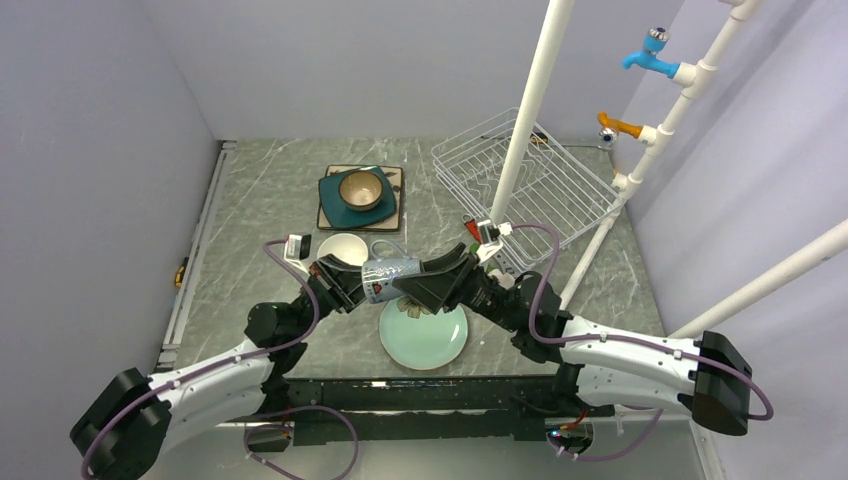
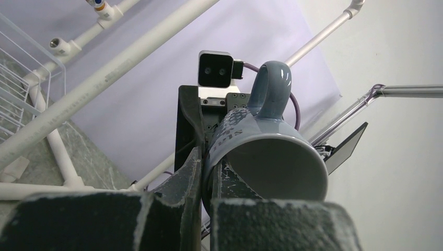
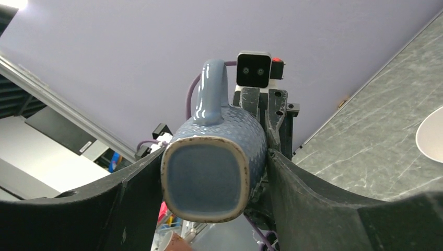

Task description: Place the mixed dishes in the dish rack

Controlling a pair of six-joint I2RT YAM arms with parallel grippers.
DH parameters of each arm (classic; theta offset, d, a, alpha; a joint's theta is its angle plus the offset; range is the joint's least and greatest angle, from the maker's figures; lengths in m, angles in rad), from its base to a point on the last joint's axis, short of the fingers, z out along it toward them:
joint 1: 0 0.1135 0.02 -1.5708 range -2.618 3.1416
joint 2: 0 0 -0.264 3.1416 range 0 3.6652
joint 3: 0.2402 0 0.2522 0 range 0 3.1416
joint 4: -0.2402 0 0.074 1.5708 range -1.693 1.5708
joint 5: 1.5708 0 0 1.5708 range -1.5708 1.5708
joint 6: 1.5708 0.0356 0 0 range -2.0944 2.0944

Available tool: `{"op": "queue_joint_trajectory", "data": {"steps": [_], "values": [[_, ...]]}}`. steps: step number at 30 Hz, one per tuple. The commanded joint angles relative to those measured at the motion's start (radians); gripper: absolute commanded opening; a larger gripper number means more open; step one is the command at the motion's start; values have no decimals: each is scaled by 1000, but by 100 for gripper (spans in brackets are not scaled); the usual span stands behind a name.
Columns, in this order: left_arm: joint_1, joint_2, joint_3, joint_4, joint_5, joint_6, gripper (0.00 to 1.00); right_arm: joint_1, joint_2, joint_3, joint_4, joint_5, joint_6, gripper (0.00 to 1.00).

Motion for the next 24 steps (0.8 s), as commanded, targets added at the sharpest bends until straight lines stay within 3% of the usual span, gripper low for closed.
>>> {"op": "queue_joint_trajectory", "data": {"steps": [1,10,15,18,19,20,24], "values": [[-1,36,38,168,9,-41,0,7,14,31,91,-66,-3,67],[0,109,54,213,40,-90,0,6,14,51,46,-55,-18,66],[-1,147,39,245,36,-113,0,7,16,50,36,-60,-15,39],[0,153,18,239,23,-119,1,7,0,37,16,-32,-18,17],[-1,152,16,230,24,-120,4,7,-9,35,12,-21,-17,5],[-1,148,16,216,26,-117,8,7,-14,34,3,-9,-13,0],[1,103,61,20,56,-59,22,5,-45,65,-81,29,-32,0]]}}
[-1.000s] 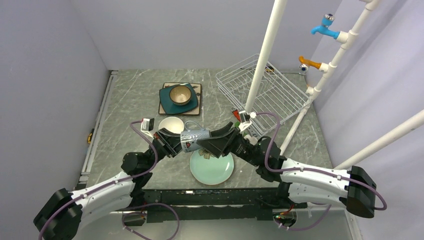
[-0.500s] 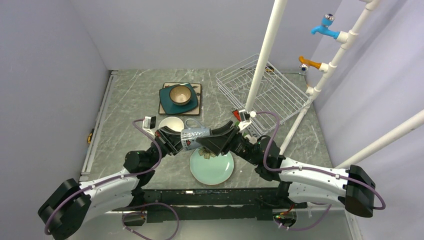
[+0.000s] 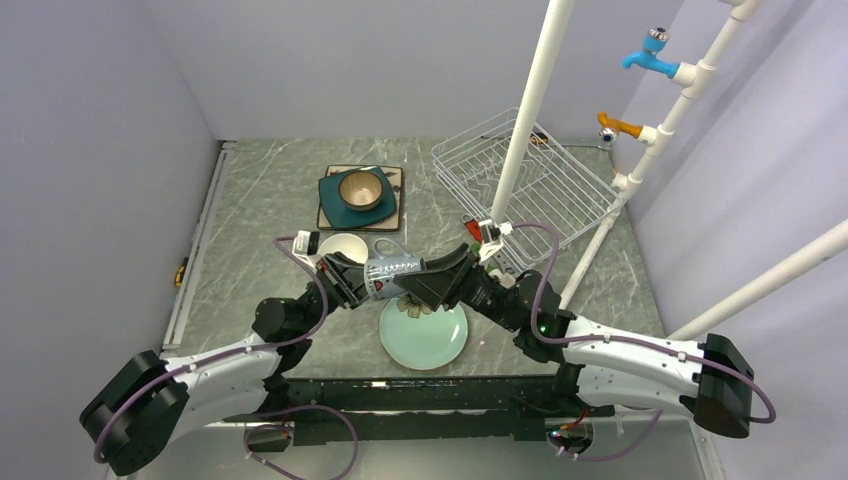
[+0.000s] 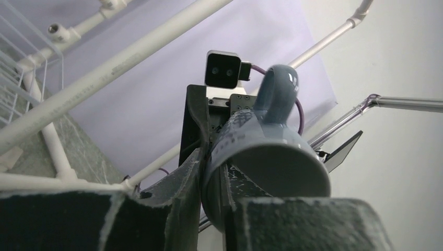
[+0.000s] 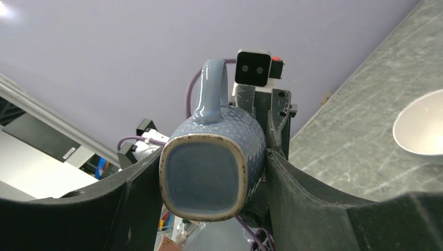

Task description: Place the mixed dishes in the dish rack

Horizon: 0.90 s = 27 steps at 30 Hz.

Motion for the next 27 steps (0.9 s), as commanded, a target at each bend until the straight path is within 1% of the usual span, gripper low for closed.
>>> {"op": "queue_joint_trajectory", "data": {"steps": [1,3,7,9,12,15,16,18,21,22,24,27], "values": [[-8,-54,74,-189,44,42,26,13,-45,70,-66,24,-29,0],[-5,-105,104,-326,42,84,35,14,-59,95,-146,57,-37,0],[-4,-216,131,-586,13,197,63,13,-102,129,-290,120,-77,0],[-1,-270,143,-745,-15,244,78,12,-127,134,-342,157,-99,0],[14,-338,173,-983,-57,300,98,10,-168,140,-409,200,-119,0],[35,-397,207,-1187,-120,358,99,11,-204,176,-542,259,-177,0],[41,-417,223,-1261,-148,375,99,11,-212,196,-610,290,-198,0],[50,-456,275,-1392,-196,428,99,10,-221,239,-775,376,-222,0],[51,-507,363,-1598,-277,531,99,11,-233,285,-1085,521,-228,0],[50,-515,391,-1659,-319,556,99,10,-241,295,-1147,561,-223,0],[52,-541,434,-1752,-370,603,99,10,-254,311,-1321,603,-213,0],[51,-547,501,-1840,-410,693,99,10,-249,350,-1530,645,-141,0]]}}
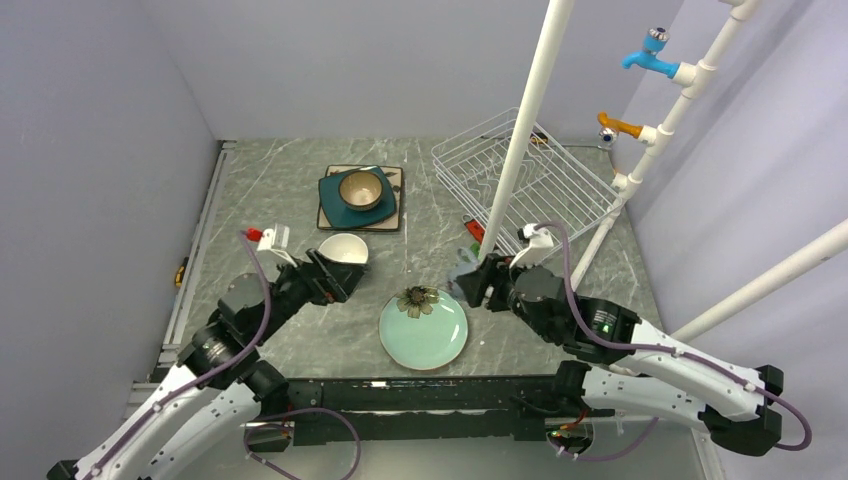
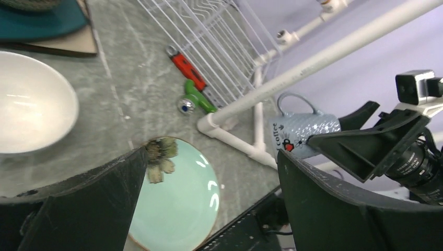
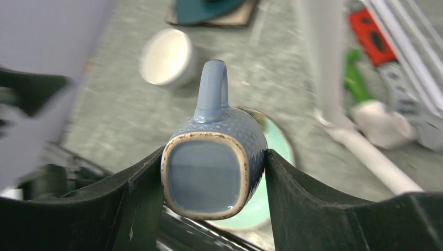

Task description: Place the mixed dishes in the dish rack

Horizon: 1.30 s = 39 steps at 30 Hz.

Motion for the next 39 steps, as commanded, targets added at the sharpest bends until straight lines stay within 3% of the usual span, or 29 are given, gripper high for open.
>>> {"op": "queue_joint_trajectory", "data": {"steps": [1,6,13,15,18,22,24,31,36,39], "values": [[5,-7,132,-261,-133,201,99,3,-9,101,-420,165,89,0],[4,102,252,-329,-195,353,99,0,15,153,-607,320,199,0],[4,282,500,-292,-117,557,99,-55,120,286,-791,517,248,0],[4,338,590,-291,-95,595,99,-132,132,292,-743,504,179,0],[3,420,742,-302,-81,651,99,-342,125,269,-578,356,-19,0],[3,491,865,-296,-144,705,99,-555,143,265,-444,211,-162,0],[4,482,832,-239,-176,750,99,-632,209,285,-422,201,-186,0],[1,352,479,8,-249,819,99,-873,400,348,-271,37,-228,0],[-58,335,438,36,-317,901,99,-957,512,402,-147,-116,-257,0],[-64,319,415,62,-336,914,99,-973,567,415,-72,-134,-308,0]]}}
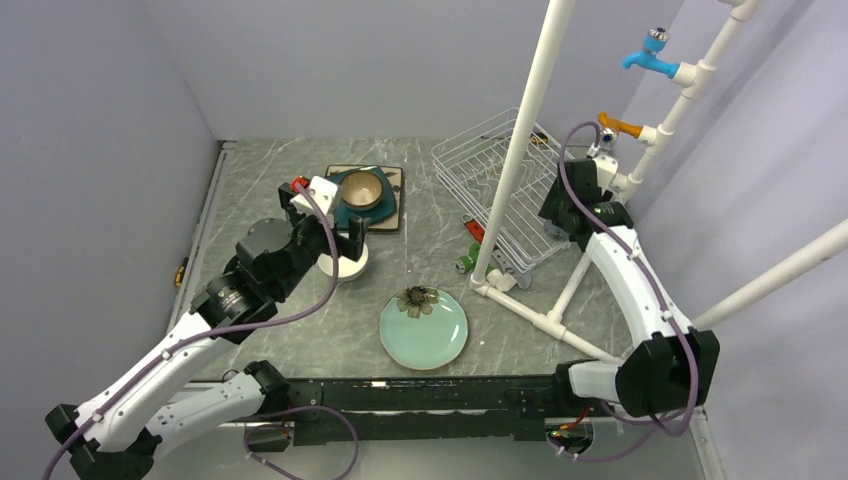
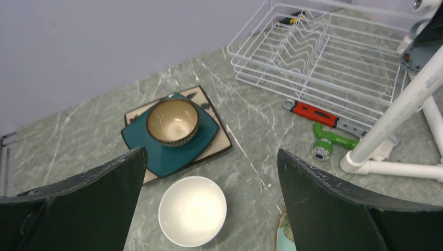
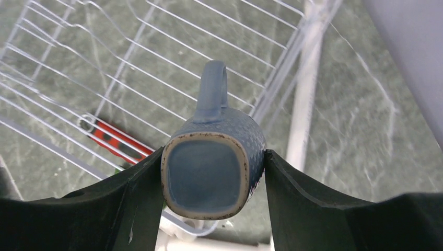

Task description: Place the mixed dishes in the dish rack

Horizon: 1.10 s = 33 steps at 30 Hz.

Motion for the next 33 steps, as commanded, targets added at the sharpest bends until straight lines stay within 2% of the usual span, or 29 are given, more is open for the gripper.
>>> {"op": "queue_joint_trajectory", "data": {"steps": [1,8,12,21,26,29,33], "values": [[-13,-41,-4,128,-72,61,99,-37,65,86,210,-103,-90,0],[-13,-48,-10,131,-94,56,99,-102,208,151,345,-319,-142,0],[-13,-50,-15,137,-115,54,100,-104,268,168,461,-396,-33,0],[11,-36,-27,151,-147,59,99,-95,468,361,466,-325,377,0],[27,-9,-24,149,-146,55,100,-74,545,456,429,-260,437,0],[37,0,-18,145,-130,44,99,-75,596,536,336,-237,450,0],[42,6,-16,142,-123,41,99,-76,586,546,251,-127,311,0]]}}
